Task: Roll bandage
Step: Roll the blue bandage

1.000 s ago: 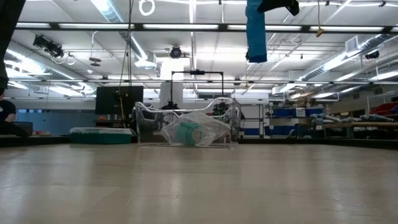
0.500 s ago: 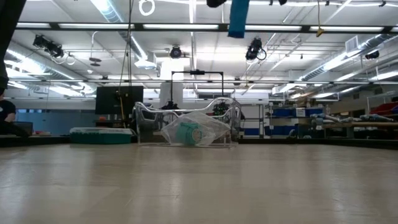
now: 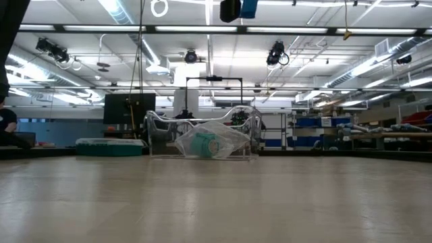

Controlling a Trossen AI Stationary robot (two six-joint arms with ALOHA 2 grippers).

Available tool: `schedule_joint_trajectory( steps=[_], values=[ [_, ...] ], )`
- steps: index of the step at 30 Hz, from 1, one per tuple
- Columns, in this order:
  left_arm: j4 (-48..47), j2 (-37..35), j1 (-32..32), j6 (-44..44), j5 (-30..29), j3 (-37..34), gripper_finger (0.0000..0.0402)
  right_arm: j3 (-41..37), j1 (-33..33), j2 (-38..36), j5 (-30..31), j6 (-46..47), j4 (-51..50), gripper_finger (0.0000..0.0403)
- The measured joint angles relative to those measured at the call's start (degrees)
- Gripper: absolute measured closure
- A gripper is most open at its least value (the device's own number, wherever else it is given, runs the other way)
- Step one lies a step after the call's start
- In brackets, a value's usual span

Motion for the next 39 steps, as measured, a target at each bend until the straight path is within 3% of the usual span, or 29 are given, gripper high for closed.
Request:
schedule_joint_trajectory(
  steps=[11, 17, 29, 39],
  values=[
    [0.3, 0.0, 4.3, -0.9, 0.9, 0.0, 0.0376, 0.0, 7.3, -1.3, 4.6, 0.3, 4.5, 0.0403],
    [0.6, 0.0, 5.4, -0.9, 2.7, 0.0, 0.0376, 0.1, 9.8, -1.3, 3.3, 0.3, 6.1, 0.0403],
    [2.4, 0.0, 7.3, -2.5, 5.9, 0.0, 0.0376, 0.1, 13.0, -1.6, -5.7, 1.8, 5.1, 0.0403],
    [7.5, 0.0, 8.5, -6.0, 6.5, 0.0, 0.0376, 0.1, 17.0, -1.4, -4.9, 3.1, 0.5, 0.0403]
  ],
)
